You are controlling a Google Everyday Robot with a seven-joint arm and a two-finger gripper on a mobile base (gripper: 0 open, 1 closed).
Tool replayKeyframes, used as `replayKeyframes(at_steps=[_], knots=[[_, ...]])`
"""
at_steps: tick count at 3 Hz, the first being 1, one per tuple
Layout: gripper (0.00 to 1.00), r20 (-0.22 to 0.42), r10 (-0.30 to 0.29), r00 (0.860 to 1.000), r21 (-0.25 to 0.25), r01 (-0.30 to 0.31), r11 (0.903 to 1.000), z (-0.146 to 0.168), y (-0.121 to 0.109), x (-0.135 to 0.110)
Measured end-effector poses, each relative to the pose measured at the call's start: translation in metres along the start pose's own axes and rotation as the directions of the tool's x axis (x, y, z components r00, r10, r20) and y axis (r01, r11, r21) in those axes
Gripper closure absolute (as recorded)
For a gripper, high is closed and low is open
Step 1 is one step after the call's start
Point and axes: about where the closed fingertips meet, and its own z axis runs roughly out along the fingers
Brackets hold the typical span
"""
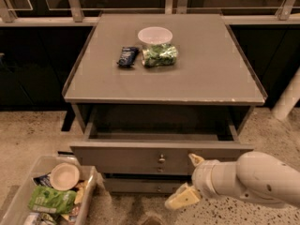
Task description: Close top drawer
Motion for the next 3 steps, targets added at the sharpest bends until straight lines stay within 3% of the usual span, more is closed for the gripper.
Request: replayKeyframes(at_steps=[1,2,3], knots=[[0.0,0.011,-0.004,1.0,0.022,0.004,0.9998,0.005,-0.02,-0.02],[0.0,0.011,-0.004,1.0,0.022,0.004,0.9997,0.004,-0.02,-0.019],[0.0,0.019,-0.009,1.0,0.047,0.008,0.9988,0.012,-0.044,-0.05]])
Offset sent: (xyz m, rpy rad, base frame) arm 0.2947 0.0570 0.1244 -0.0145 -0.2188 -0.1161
